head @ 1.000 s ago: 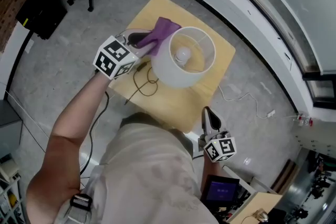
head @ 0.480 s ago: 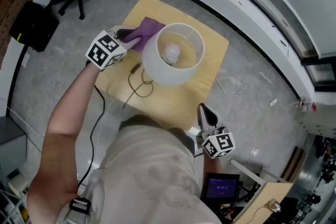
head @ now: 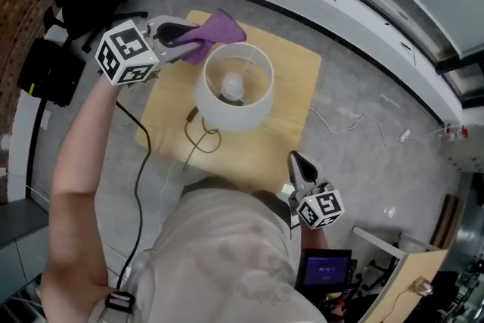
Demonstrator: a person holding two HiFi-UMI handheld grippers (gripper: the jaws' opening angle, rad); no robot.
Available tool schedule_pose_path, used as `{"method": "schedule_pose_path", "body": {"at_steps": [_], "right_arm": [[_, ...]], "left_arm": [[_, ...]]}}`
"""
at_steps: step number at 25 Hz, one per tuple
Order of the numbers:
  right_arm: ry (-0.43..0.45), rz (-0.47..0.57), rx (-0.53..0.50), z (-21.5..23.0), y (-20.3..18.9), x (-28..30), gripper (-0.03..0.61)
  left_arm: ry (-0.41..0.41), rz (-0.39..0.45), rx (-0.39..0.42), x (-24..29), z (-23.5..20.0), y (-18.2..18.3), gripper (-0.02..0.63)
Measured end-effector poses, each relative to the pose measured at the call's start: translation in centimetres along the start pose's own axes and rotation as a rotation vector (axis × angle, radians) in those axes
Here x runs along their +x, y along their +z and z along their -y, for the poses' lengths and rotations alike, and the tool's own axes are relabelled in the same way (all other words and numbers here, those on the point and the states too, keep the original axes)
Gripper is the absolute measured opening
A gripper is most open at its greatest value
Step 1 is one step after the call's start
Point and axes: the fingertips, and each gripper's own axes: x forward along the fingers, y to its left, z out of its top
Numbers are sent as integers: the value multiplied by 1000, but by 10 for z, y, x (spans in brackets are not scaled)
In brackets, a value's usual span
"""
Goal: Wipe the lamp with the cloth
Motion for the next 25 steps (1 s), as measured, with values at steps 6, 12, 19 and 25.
{"method": "schedule_pose_path", "body": {"at_steps": [6, 12, 19, 25], "right_arm": [[-26, 16, 25, 12, -1, -8, 14], [-52, 21, 54, 24, -5, -14, 14], [-56, 7, 56, 31, -7, -20, 14], [-61, 19, 58, 41, -8, -30, 14]], "left_arm": [[-144, -189, 52, 29, 9, -27, 95], [-180, -248, -59, 51, 1, -59, 94], [-124, -406, -186, 80, -13, -123, 94], [-116, -435, -227, 81, -24, -110, 95]]}}
